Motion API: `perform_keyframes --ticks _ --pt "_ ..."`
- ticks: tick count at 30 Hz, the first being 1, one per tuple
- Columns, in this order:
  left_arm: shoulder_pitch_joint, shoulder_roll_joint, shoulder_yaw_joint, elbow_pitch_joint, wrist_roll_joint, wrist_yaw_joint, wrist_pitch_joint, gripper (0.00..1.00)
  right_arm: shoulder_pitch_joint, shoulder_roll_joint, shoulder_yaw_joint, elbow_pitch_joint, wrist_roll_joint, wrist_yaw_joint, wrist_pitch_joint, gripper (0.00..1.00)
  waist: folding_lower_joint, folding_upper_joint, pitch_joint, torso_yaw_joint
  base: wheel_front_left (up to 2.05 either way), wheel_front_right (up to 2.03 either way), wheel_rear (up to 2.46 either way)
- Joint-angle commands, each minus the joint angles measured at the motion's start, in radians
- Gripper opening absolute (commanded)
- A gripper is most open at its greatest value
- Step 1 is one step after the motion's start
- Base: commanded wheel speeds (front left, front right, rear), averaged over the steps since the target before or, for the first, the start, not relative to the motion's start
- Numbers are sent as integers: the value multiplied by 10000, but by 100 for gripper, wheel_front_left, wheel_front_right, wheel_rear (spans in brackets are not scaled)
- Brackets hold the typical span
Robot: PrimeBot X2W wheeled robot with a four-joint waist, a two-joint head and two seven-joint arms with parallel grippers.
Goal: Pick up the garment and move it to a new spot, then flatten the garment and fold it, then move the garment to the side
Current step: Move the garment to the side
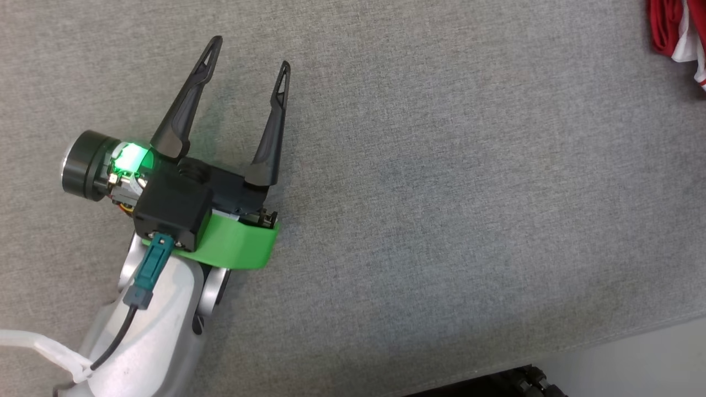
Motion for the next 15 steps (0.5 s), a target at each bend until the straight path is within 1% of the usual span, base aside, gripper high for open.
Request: perform_keyframes --ticks 1,4,6,9,12,15 --pt "54 -1 41 101 -106 67 -78 100 152 121 -259 7 -10 -15 -126 100 -1 -1 -369 3 0 0 0" --pt "351 6 125 303 -239 187 -168 100 588 558 -752 -361 -205 -15 -226 100 -1 -1 -849 -57 0 0 0" --pt "560 39 212 397 -289 292 -212 100 954 754 -1330 -1080 -436 -15 -229 100 -1 -1 -1181 -110 0 0 0" --pt "960 111 372 511 -412 469 -215 100 2054 1470 -1983 -2371 -869 -15 -225 100 -1 -1 -1740 -191 0 0 0" --pt "1386 157 511 636 -559 645 -184 100 3026 2150 -2317 -3611 -1176 -15 -228 100 -1 -1 -2269 -244 0 0 0" --pt "1826 149 695 696 -766 886 -137 100 4105 2833 -2319 -4809 -1506 -15 -229 100 -1 -1 -2788 -244 0 0 0"
